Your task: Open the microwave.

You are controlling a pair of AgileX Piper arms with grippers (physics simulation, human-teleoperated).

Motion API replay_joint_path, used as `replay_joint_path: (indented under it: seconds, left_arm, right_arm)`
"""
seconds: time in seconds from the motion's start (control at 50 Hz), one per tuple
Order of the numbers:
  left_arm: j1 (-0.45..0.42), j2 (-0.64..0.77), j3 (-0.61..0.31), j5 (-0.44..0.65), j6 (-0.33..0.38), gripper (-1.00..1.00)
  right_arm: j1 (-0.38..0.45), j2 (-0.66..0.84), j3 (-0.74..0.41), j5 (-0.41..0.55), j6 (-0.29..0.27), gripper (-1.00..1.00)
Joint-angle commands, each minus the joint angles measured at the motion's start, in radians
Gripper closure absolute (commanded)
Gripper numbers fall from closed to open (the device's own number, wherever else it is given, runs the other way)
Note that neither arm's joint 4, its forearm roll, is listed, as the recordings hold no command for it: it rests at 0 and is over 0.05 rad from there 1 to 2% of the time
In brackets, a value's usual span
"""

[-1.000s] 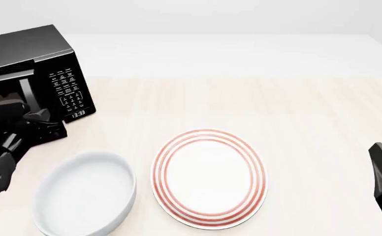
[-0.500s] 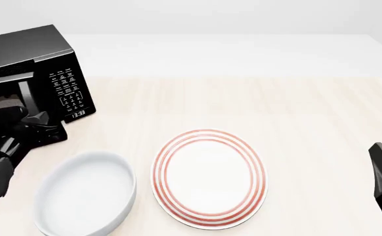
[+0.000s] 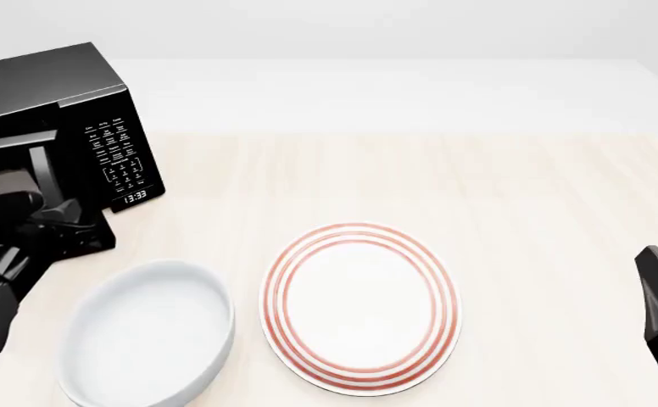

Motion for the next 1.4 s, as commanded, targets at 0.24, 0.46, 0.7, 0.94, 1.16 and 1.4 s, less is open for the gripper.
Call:
replay_joint_path:
  seconds: [0.24, 0.46, 0.7, 0.94, 1.16, 1.4]
  left_arm:
    - [-0.043, -0.110, -0.006, -0.034, -0.021, 1.00]
    - [-0.053, -0.120, 0.003, -0.032, -0.021, 1.00]
    - [-0.060, -0.129, 0.024, -0.044, -0.020, 1.00]
    - [-0.060, -0.148, 0.034, -0.039, -0.019, 1.00]
    - [-0.058, -0.138, 0.036, -0.050, -0.021, 1.00]
    - [-0.047, -0.132, 0.036, -0.055, -0.033, 1.00]
  right_arm:
    - [0.000, 0.000, 0.000, 0.000, 0.000, -1.00]
    - [0.000, 0.000, 0.000, 0.000, 0.000, -1.00]
    - [0.000, 0.000, 0.000, 0.000, 0.000, -1.00]
    - [0.000, 0.000, 0.000, 0.000, 0.000, -1.00]
    - [0.000, 0.000, 0.000, 0.000, 0.000, -1.00]
    - [0.000, 0.000, 0.000, 0.000, 0.000, -1.00]
